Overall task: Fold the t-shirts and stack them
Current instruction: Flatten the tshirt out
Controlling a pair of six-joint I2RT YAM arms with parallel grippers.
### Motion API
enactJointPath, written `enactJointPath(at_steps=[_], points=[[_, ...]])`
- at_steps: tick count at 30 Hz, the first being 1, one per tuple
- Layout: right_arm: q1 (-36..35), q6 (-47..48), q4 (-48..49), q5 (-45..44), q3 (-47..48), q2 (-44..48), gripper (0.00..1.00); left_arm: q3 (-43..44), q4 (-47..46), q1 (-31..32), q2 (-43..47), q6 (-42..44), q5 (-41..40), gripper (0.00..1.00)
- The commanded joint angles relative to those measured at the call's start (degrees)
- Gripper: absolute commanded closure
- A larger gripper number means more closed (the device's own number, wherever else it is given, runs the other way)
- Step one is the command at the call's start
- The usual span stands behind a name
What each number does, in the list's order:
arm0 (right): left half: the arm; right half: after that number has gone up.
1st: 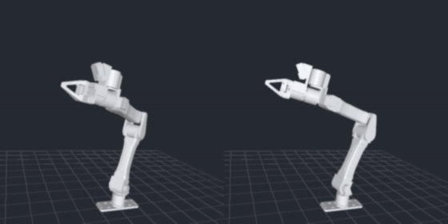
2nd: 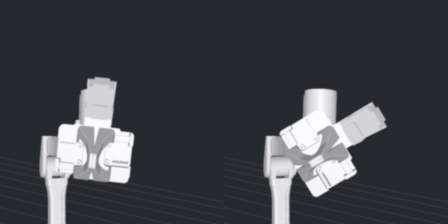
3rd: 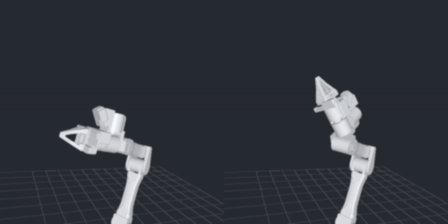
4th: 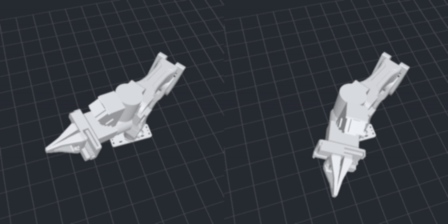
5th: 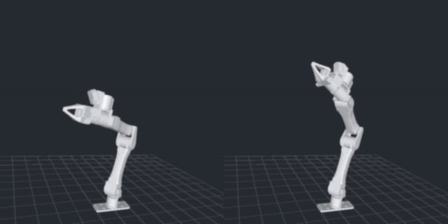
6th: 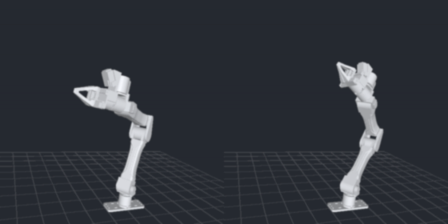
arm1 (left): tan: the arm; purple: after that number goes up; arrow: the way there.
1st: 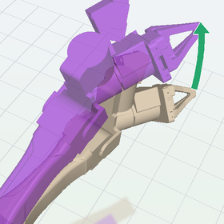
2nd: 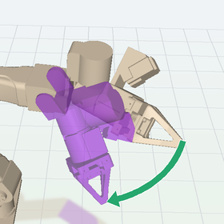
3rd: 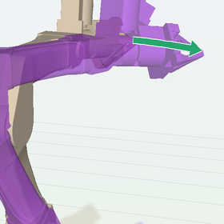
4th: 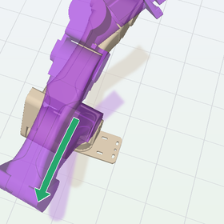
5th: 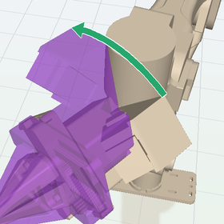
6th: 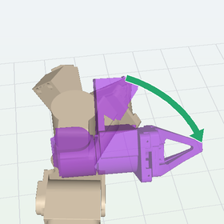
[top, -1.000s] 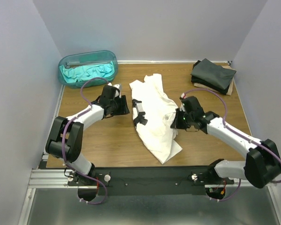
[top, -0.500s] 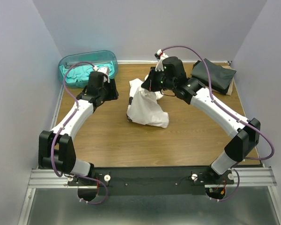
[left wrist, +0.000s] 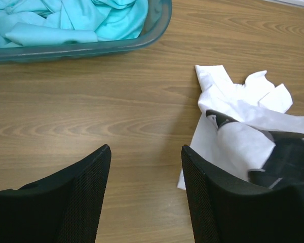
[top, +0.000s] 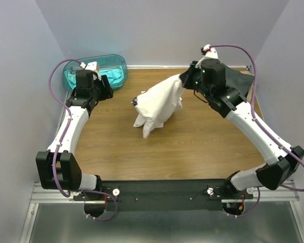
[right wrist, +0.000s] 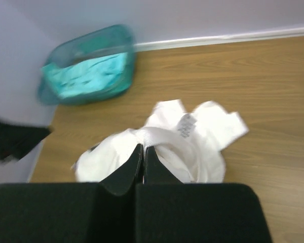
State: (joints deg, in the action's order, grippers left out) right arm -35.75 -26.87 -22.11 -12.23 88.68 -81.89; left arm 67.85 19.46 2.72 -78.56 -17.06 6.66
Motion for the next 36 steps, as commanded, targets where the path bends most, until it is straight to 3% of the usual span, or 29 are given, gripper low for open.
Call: enactJointPath(at_steps=[1,3,5,7,10,15,20,27,36], points=[[10.7,0.4,0.2,-10.5,-10.5,-2.7,1.0,0.7,0.4,-0.2,-1.2,0.1,3.4,0.34],[13.3,0.8,1.0,-10.3,-13.3,-5.1,0.98,-0.5,0.0,-0.2,-1.1,0.2,3.6,0.34],[14.4,1.6,0.9,-9.7,-14.8,-7.1,0.52,-1.3,0.1,-0.2,-1.2,0.3,3.8,0.34],[14.4,2.2,0.9,-5.3,-17.1,-7.7,0.24,-2.6,-0.2,-0.2,-1.0,-0.1,4.2,0.34],[14.2,0.9,1.0,1.0,-21.7,-4.4,0.18,-4.9,-1.2,-0.1,0.0,-0.8,3.9,0.34],[14.2,-1.5,0.8,3.9,-31.1,3.8,0.2,-8.1,-2.2,0.4,0.4,-1.8,3.1,0.34],[14.2,-3.3,0.0,7.7,-39.0,8.2,0.26,-9.5,-2.8,8.2,-2.3,-3.1,0.9,0.34],[14.2,-6.9,0.0,9.9,-41.8,9.4,0.25,-10.8,-6.8,18.8,-10.2,-8.1,6.4,0.35],[14.3,-8.0,0.2,8.0,-42.7,8.5,0.2,-6.5,-6.2,22.9,-21.8,-8.3,5.7,0.35]])
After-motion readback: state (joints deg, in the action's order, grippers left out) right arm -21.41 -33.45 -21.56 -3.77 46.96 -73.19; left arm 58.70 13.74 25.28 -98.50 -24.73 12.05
